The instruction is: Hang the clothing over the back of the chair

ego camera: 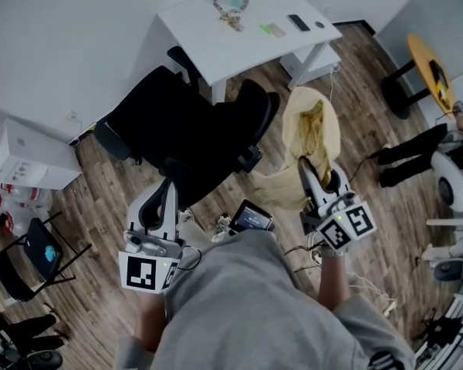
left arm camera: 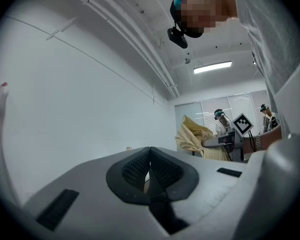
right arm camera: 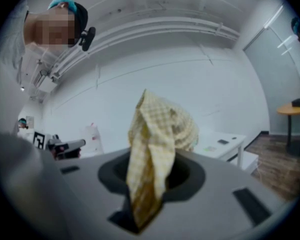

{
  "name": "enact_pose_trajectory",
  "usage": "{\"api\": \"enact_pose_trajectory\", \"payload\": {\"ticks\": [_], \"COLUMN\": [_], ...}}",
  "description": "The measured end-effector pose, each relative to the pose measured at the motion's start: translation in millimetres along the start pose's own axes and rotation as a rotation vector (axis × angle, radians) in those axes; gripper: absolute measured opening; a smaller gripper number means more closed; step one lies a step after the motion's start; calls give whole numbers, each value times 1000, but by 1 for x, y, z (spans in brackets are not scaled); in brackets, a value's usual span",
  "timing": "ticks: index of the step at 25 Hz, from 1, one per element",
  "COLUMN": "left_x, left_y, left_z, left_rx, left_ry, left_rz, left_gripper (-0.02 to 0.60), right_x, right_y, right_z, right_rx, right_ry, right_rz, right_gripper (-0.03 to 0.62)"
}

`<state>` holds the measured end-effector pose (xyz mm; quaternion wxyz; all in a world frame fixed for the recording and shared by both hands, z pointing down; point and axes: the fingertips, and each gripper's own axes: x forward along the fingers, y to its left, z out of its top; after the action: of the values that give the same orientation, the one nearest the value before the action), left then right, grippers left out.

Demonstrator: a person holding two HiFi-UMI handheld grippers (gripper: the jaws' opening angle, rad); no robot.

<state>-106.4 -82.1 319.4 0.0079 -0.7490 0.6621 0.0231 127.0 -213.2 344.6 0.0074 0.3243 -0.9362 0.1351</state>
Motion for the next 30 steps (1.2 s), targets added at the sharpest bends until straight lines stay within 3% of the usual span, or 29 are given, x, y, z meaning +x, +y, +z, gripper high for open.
{"api": "enact_pose_trajectory", "payload": {"ticks": [14,30], "left_x": [18,44], "left_y": [41,73], "left_z": [-9,-30], "left_rx": [-29,-84], "left_ry": [16,61], "left_rz": [-21,-59], "left_gripper": [32,32], "right_x": [68,124], "right_y": [24,37], "right_z": [-11,-26], "right_rx": [-125,-164], "right_ry": [120,204], "right_rz": [55,65], "right_gripper": [133,138]}}
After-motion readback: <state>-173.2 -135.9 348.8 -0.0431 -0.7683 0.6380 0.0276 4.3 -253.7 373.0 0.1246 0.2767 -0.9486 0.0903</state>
